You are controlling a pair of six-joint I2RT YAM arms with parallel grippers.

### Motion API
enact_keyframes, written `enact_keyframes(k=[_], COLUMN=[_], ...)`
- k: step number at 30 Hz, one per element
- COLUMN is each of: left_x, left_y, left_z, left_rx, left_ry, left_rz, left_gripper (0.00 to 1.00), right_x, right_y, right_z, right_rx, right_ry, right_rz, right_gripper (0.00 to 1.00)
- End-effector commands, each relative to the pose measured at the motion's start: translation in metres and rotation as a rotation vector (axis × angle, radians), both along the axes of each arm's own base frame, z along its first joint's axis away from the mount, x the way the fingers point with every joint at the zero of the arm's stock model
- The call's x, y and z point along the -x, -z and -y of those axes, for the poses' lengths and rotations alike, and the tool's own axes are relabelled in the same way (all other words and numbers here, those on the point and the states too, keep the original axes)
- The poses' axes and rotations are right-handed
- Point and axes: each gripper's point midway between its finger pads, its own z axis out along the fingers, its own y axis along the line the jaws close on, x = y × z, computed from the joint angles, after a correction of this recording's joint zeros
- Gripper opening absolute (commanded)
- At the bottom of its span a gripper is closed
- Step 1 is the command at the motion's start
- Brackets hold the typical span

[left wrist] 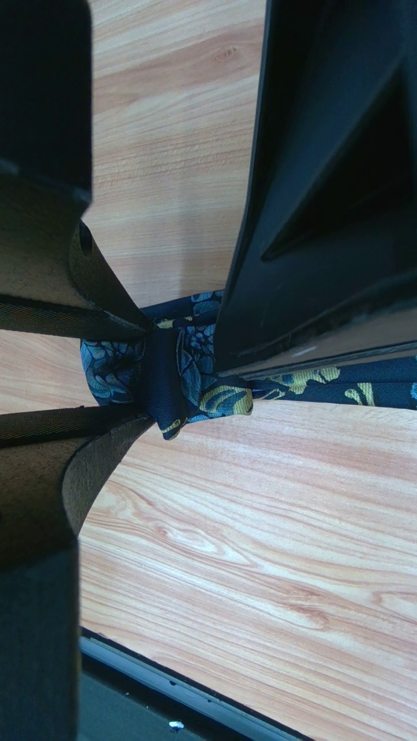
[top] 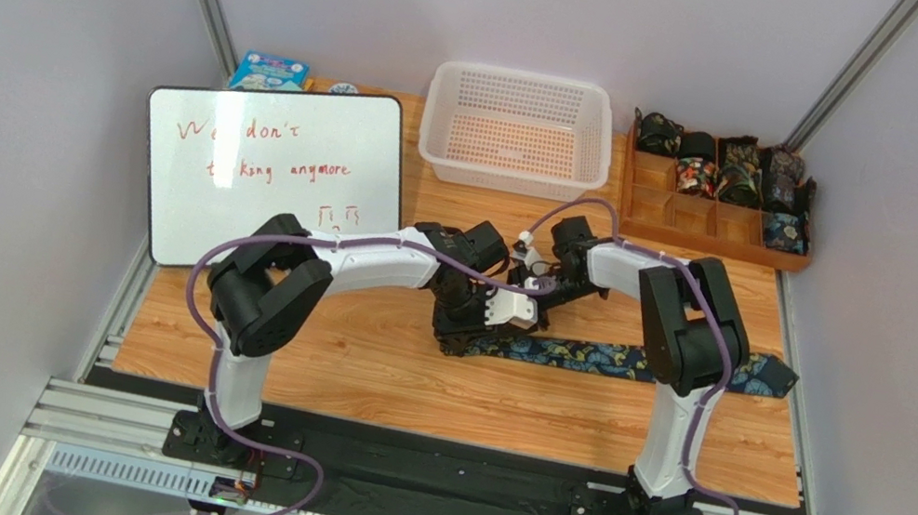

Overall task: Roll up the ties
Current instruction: Roll the tie at the center of the board.

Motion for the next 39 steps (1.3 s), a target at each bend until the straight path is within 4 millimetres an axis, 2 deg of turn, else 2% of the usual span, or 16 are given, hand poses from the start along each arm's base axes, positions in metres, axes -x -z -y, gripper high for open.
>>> enact_keyframes(k=[1, 8, 17, 22, 27, 32, 35, 37, 39], left_x=[0.004, 0.003, -0.004, -0.006, -0.006, 0.001, 0.005, 0.004, 0.005], left_y=[0.003, -0.009, -0.019, -0.009, 0.008, 0.02, 0.021, 0.021, 0.021], left_z=[-0.001, 0.007, 0.028, 0.031, 0.023, 0.01, 0.008, 0.008, 0.009], left_rx=[-0.031, 0.009, 0.074, 0.057, -0.002, -0.046, -0.048, -0.045, -0.041], left_ry=[0.019, 0.013, -0.004, -0.012, -0.015, -0.008, -0.009, -0.009, -0.005], left_rz=[-0.016, -0.023, -0.034, -0.049, -0.052, -0.066, -0.079, -0.081, -0.084], left_gripper=[0.37, 0.38, 0.4, 0.41, 0.43, 0.42, 0.42, 0.42, 0.42], right_x=[-0.001, 0.003, 0.003, 0.002, 0.003, 0.002, 0.001, 0.001, 0.005], right_y=[0.019, 0.045, 0.049, 0.046, 0.033, 0.014, -0.004, -0.012, -0.016], right_z=[-0.009, -0.005, -0.006, -0.007, -0.009, 0.002, 0.008, 0.01, 0.011], right_rx=[0.02, 0.083, 0.087, 0.078, 0.041, 0.017, -0.016, -0.033, -0.043], right_ry=[-0.022, -0.026, -0.019, -0.016, -0.022, -0.014, -0.012, -0.021, -0.026], right_rz=[0.004, -0.035, -0.051, -0.054, -0.046, -0.04, -0.031, -0.006, -0.009], right_gripper=[0.06, 0.03, 0.02, 0.02, 0.02, 0.05, 0.11, 0.18, 0.21])
